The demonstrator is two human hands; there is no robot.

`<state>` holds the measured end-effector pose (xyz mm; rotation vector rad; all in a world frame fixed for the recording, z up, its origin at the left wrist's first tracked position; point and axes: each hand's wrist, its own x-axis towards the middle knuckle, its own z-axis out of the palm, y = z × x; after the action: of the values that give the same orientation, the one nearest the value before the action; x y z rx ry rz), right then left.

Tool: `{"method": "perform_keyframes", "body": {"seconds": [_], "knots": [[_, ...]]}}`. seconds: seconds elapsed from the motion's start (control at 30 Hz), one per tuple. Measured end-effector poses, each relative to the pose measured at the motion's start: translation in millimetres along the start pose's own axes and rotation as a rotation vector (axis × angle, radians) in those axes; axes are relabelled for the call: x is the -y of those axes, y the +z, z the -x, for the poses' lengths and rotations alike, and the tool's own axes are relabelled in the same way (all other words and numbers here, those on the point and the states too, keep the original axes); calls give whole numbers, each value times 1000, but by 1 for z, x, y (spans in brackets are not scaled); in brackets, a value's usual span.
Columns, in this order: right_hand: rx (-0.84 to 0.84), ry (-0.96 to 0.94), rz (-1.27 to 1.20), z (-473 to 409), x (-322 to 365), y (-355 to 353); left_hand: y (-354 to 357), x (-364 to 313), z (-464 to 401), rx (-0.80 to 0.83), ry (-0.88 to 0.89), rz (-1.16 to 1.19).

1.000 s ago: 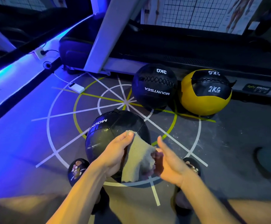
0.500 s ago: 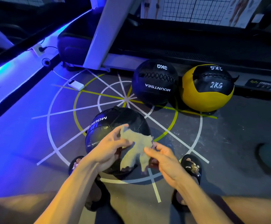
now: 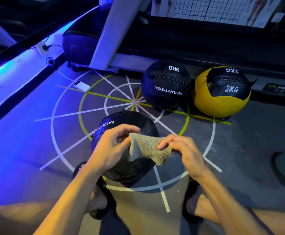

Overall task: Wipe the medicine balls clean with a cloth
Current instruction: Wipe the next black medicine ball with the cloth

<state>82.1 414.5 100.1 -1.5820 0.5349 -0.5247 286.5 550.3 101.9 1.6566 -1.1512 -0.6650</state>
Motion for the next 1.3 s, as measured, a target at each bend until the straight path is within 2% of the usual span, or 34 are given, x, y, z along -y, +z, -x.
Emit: {"method": "perform_keyframes", "body": {"seconds": [0.07, 0.13, 0.2, 0.27, 0.37, 0.43, 0.53, 0.57, 0.7, 0.73, 0.77, 0.83, 0.9, 1.03, 1.1, 1.17, 1.23, 1.3], "knots": [[-3, -63, 149, 0, -2, 3, 0, 6, 1, 89, -95, 15], [-13, -65, 263, -2, -6, 7, 2, 8, 3, 126, -256, 285], [-4, -29, 239, -6, -8, 8, 4, 11, 4, 112, -356, 525], [-8, 109, 39, -9, -12, 11, 6, 15, 4, 138, -334, 456], [59, 524, -449, -8, -27, 20, 10, 21, 3, 206, -290, 272], [110, 693, -512, -4, -42, 29, 11, 28, 4, 228, -292, 234], [-56, 776, -441, -2, -65, 37, 7, 41, -3, 298, -285, 79], [-108, 782, -408, -4, -71, 37, 3, 49, -8, 261, -270, -4], [-227, 680, -104, -13, -94, 21, -26, 94, -52, -164, -228, -191], [-234, 649, -54, -16, -97, 16, -35, 104, -68, -215, -240, -256], [-237, 630, -21, -21, -102, 9, -44, 115, -84, -201, -255, -331], [-256, 596, 13, -29, -106, -1, -55, 135, -108, -32, -296, -455], [-314, 549, 62, -38, -108, -8, -56, 150, -116, 102, -357, -479], [-507, 419, 385, -65, -98, -11, -50, 162, -108, 104, -300, -476], [-543, 396, 423, -81, -91, 1, -44, 158, -101, 95, -249, -423], [-438, 392, 436, -98, -93, 23, -32, 157, -97, 94, -202, -378], [-263, 339, 481, -103, -108, 44, -20, 160, -95, 92, -170, -349], [-199, 260, 546, -103, -126, 53, -15, 163, -97, 99, -177, -349]]}}
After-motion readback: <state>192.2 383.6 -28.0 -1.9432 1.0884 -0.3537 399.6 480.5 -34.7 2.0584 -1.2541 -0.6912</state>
